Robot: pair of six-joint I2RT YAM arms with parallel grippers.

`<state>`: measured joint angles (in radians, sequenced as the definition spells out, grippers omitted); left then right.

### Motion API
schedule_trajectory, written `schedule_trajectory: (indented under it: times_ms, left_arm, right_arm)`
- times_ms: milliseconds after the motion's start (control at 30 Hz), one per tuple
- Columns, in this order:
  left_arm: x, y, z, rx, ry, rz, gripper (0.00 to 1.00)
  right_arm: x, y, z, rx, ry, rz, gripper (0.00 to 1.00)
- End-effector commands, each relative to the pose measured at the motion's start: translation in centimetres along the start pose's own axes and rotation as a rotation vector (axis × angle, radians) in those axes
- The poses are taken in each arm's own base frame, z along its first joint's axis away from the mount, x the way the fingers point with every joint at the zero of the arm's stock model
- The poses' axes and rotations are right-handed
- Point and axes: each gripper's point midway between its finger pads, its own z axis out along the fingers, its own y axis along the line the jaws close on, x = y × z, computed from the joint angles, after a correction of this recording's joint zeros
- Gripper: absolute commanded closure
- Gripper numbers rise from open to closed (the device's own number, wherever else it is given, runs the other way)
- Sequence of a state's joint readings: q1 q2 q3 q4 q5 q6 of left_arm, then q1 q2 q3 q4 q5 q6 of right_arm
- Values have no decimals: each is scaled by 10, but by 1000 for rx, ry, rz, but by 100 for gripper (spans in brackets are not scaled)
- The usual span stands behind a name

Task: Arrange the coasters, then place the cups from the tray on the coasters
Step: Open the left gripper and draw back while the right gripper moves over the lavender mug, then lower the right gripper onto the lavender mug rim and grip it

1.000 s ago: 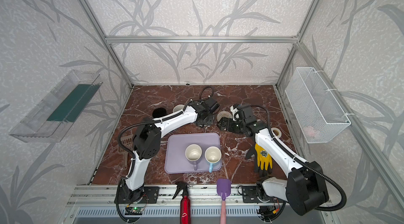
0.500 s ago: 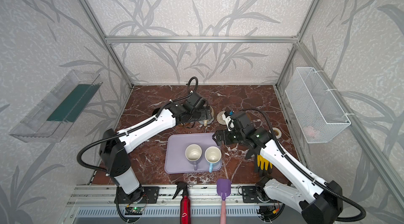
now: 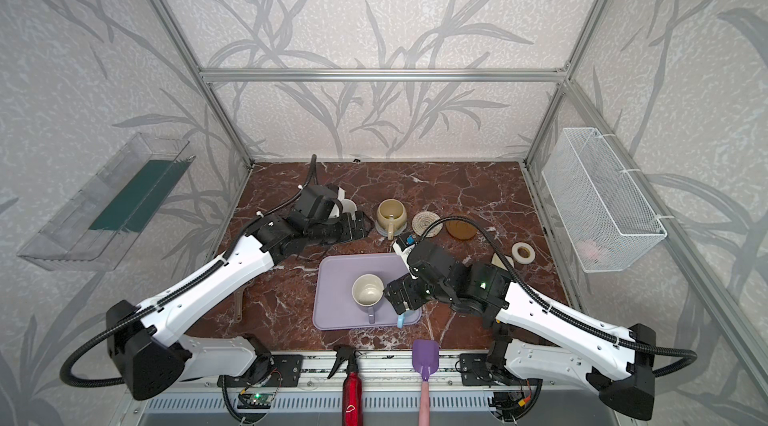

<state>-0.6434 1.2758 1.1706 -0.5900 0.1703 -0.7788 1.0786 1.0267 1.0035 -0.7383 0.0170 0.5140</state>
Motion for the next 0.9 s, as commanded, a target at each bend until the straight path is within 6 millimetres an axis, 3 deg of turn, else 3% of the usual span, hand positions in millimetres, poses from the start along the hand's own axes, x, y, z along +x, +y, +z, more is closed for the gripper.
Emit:
schedule_trajectory:
  times_ms: [0, 233, 433, 667, 867]
  left_arm:
    - [16, 10, -14, 37, 38, -35, 2]
    - [45, 37, -26, 24, 93, -97, 1]
    - [56, 57, -33, -6, 101, -130, 1]
    - [71, 64, -35, 45, 115, -189, 1]
    - [80, 76, -35, 23, 108, -213, 2]
  right_arm:
    - [-7, 11, -1, 19, -25, -1, 6]
    - [2, 39, 22, 62, 7, -77, 10]
    - [10, 65, 43, 39, 26, -101, 22]
    - [28, 72, 69, 86, 78, -76, 38]
    - [39, 62, 87, 157, 99, -48, 42]
